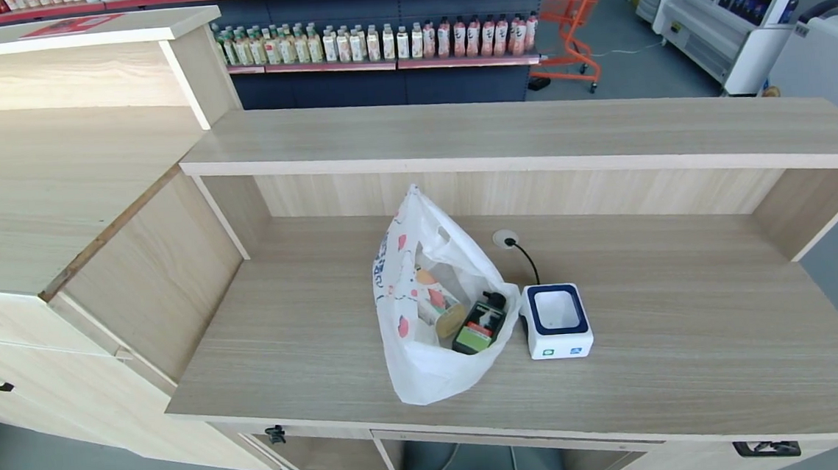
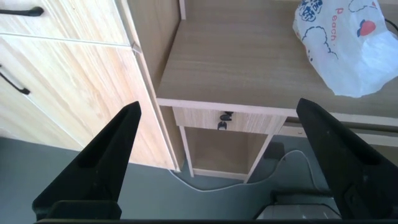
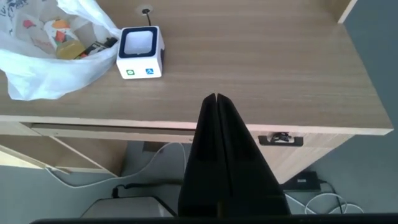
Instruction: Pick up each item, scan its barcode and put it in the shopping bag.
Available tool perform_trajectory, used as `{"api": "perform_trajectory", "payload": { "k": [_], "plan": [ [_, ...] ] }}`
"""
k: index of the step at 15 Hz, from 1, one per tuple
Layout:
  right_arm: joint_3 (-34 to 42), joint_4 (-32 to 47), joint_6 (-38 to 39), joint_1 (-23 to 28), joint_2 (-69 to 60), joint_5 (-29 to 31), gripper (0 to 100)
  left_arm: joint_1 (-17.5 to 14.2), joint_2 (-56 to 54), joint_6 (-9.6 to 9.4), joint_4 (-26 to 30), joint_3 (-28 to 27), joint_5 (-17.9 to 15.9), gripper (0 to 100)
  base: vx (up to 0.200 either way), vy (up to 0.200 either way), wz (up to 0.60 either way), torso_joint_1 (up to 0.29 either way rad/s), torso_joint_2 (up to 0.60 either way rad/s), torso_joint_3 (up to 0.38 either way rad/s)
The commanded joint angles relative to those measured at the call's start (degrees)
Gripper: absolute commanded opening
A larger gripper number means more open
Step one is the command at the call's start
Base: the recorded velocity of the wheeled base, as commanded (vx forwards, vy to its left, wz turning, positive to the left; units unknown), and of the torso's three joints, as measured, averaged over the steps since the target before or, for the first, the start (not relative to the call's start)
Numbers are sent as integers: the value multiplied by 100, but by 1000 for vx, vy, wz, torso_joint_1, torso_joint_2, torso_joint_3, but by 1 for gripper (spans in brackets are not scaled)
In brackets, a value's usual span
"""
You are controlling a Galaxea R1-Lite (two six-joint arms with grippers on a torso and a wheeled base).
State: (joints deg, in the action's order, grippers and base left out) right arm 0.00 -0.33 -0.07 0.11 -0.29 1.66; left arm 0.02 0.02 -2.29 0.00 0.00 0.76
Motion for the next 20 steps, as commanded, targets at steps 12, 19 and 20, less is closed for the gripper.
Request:
{"api": "perform_trajectory", "payload": {
  "k": [12,19,20],
  "plan": [
    [0,-2,34,-2,29,1,0,6,-2,299,0,0,-5,100,0,-167,0,2,1,2],
    [0,-2,25,-2,29,1,0,6,-2,264,0,0,-5,100,143,0,0,0,1,2],
    [0,-2,25,-2,29,1,0,6,-2,264,0,0,-5,100,0,0,0,0,0,0]
  ]
}}
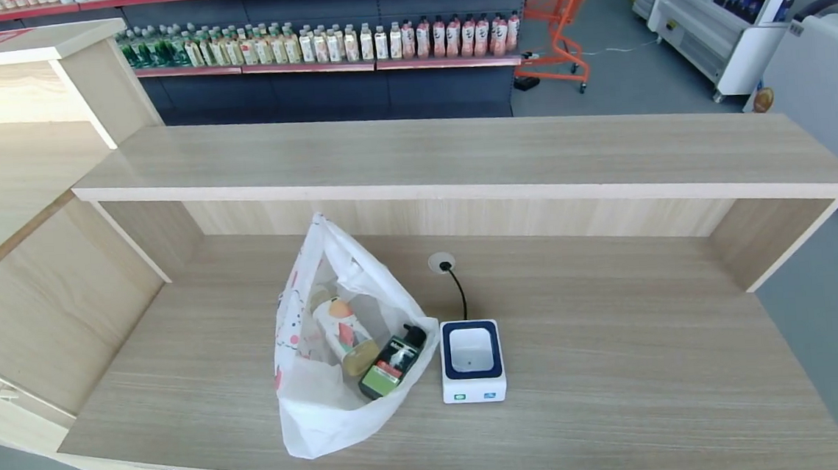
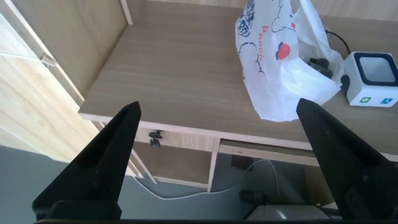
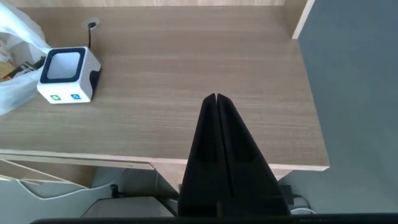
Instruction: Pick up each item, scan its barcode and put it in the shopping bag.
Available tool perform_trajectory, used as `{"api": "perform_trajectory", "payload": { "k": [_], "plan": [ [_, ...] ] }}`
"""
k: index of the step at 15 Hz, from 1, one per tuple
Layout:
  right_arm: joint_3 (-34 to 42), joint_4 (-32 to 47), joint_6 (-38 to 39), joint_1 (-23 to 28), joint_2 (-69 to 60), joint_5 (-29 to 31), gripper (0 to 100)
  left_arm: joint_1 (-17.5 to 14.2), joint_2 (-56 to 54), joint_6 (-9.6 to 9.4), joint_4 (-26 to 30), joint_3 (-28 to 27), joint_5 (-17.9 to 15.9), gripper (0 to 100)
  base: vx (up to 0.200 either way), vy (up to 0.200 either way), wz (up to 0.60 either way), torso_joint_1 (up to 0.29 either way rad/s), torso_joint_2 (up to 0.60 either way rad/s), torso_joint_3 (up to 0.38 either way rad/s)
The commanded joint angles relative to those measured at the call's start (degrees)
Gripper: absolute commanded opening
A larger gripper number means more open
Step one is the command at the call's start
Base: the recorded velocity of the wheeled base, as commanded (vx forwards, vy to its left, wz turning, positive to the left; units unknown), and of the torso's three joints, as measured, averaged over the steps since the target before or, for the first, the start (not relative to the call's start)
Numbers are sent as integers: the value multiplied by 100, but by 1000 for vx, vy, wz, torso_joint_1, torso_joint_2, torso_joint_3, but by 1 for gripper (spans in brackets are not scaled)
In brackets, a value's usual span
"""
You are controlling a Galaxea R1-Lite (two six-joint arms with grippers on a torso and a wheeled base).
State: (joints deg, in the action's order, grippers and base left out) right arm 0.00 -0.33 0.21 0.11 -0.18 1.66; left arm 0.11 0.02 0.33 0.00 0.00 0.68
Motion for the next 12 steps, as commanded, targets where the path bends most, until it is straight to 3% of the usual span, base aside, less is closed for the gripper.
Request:
{"api": "perform_trajectory", "payload": {
  "k": [1,4,10,12],
  "plan": [
    [0,-2,6,-2,18,1,0,-2,-2,2,0,0,2,100,0,0,0,0,0,0],
    [0,-2,-12,-2,18,1,0,-2,-2,-24,0,0,2,100,0,0,0,0,0,0],
    [0,-2,14,-2,18,1,0,-2,-2,-15,0,0,2,100,0,200,0,2,3,-1],
    [0,-2,14,-2,18,1,0,-2,-2,-15,0,0,2,100,0,0,0,0,0,0]
  ]
}}
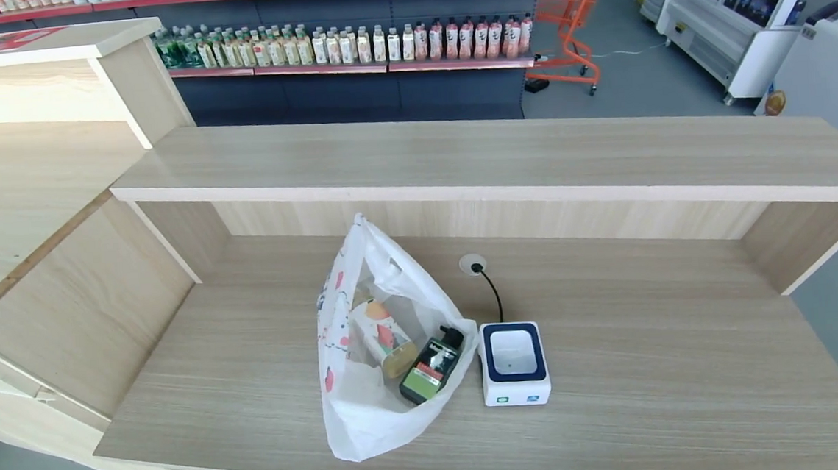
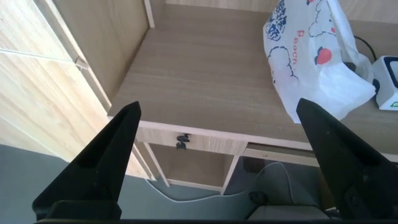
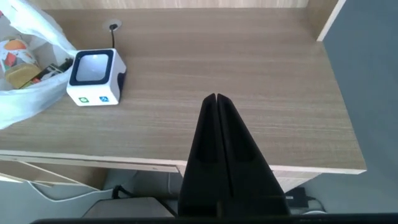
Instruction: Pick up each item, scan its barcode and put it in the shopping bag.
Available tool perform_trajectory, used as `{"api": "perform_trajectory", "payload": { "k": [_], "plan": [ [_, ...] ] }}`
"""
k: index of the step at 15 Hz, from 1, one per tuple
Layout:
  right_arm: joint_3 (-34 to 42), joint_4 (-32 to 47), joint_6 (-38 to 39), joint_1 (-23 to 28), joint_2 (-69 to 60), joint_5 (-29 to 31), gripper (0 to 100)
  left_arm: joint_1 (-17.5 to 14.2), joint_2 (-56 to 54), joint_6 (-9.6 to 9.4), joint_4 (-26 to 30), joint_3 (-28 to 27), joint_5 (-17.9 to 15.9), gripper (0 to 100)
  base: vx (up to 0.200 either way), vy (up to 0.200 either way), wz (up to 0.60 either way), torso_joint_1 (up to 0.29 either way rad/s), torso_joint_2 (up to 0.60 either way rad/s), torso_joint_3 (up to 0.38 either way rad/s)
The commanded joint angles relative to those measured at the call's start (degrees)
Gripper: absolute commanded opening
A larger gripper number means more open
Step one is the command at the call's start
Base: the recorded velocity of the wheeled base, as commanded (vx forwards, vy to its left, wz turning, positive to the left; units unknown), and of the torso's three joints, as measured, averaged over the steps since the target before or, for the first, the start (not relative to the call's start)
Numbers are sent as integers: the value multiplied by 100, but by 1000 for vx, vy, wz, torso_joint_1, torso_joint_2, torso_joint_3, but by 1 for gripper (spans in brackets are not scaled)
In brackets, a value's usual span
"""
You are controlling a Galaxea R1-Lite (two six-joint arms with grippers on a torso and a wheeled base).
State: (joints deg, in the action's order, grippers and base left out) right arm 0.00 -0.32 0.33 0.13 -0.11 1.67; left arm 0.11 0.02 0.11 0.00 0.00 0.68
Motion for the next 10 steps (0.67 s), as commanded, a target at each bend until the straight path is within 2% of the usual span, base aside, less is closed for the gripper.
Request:
{"api": "perform_trajectory", "payload": {
  "k": [1,10],
  "plan": [
    [0,-3,2,-5,11,0,0,-2,-2,7,0,0,2,100,0,0,0,0,0,0],
    [0,5,-33,-5,11,0,0,-2,-2,7,0,0,2,100,0,0,0,0,0,0]
  ]
}}
